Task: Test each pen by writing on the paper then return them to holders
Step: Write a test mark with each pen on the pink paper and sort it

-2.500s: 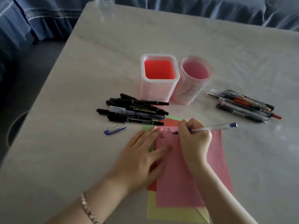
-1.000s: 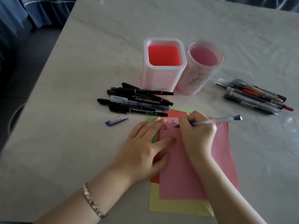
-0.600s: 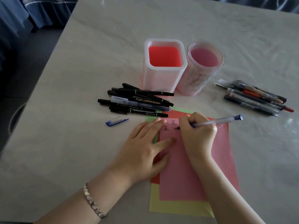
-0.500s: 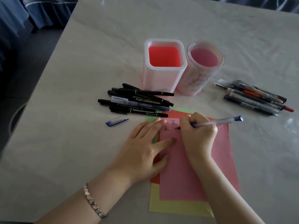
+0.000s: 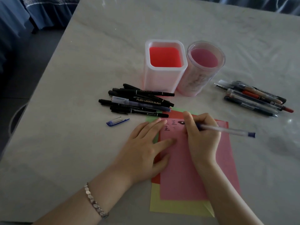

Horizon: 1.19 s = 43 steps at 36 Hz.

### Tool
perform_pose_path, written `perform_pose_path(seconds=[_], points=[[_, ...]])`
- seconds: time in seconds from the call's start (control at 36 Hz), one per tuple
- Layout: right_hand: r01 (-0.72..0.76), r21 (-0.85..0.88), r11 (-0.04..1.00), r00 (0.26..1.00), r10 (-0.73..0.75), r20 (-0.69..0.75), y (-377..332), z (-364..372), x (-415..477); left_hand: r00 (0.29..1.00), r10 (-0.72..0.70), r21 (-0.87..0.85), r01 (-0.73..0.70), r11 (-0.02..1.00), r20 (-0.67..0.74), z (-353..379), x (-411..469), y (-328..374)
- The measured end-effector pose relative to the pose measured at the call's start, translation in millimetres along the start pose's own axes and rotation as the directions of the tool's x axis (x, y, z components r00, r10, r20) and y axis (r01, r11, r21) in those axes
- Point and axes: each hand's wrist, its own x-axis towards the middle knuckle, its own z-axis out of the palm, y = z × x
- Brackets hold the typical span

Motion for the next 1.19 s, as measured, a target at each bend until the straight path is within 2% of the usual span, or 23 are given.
perform_pose_path(seconds=[0.14, 0.33, 0.78, 1.19], points=[[0.026, -0.018, 0.999, 0.999, -0.026, -0.029, 1.9, 0.1, 0.9, 1.0, 0.001, -0.002, -0.001, 1.0, -0.004, -0.1, 0.0, 0.1], [0.042, -0.174, 0.984, 0.995, -0.057, -0.079, 7.3, 6.1, -1.0, 1.0, 0.005, -0.007, -0.006, 1.0, -0.013, 0.6, -0.3, -0.8], [0.035, -0.189, 0.981, 0.998, -0.043, -0.042, 6.5, 5.8, -1.9, 0.998, 0.022, 0.002, -0.022, 1.0, -0.056, 3.1, -0.4, -1.8], [0.05, -0.177, 0.983, 0.998, -0.057, -0.039, 9.0, 6.4, -0.4, 0.999, 0.012, 0.01, -0.012, 1.0, -0.031, 1.1, -0.5, -1.0]])
